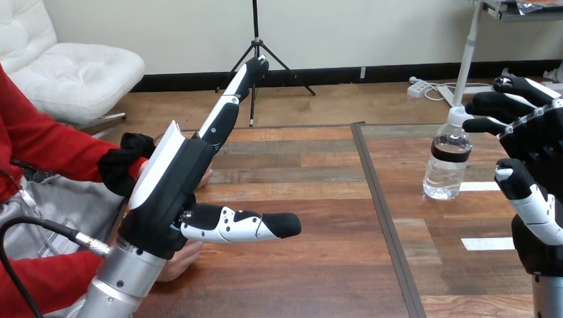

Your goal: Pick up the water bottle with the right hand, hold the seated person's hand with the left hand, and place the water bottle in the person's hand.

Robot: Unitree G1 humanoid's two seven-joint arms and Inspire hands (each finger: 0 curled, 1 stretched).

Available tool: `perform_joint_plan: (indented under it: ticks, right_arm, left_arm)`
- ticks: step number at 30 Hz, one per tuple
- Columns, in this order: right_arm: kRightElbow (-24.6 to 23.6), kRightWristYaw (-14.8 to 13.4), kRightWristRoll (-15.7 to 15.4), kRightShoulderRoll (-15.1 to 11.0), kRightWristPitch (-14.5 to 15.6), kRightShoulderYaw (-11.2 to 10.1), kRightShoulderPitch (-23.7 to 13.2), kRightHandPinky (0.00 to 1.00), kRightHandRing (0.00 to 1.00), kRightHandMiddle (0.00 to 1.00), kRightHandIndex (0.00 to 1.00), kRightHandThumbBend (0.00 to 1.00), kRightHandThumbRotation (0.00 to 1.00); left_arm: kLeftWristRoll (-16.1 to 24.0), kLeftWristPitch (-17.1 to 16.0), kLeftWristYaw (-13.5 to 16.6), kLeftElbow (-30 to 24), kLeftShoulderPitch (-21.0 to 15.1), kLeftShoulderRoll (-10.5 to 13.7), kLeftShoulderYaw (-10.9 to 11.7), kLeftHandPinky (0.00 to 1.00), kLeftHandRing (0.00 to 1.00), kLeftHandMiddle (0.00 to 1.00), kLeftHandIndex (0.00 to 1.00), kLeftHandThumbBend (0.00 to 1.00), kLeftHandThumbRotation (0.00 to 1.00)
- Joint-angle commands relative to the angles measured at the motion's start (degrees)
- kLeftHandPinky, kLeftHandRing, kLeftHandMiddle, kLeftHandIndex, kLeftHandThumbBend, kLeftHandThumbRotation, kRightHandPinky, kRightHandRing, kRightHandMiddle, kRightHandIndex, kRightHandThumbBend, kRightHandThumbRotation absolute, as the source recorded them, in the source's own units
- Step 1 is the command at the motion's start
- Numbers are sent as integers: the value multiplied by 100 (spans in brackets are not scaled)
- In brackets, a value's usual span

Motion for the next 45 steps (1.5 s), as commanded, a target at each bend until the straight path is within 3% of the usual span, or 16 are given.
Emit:
perform_joint_plan:
  ticks: [1,13,29,45]
  right_arm:
    - [-307,-60,-50,35,11,70,-116,61,67,67,69,100,48]
    - [-504,-277,-220,49,129,156,-29,61,67,67,68,100,47]
    - [-676,-523,-415,54,152,175,100,63,68,67,68,100,45]
    - [-710,-487,-253,-6,168,184,141,64,70,68,69,100,42]
  left_arm:
    - [-112,12,-50,-137,-219,96,97,100,100,100,100,100,53]
    - [-193,6,-169,-150,-255,173,139,100,100,100,100,100,55]
    - [-131,-60,-136,-61,-299,99,120,100,100,100,100,100,55]
    - [17,-113,-74,-40,-288,56,107,100,100,100,100,100,57]
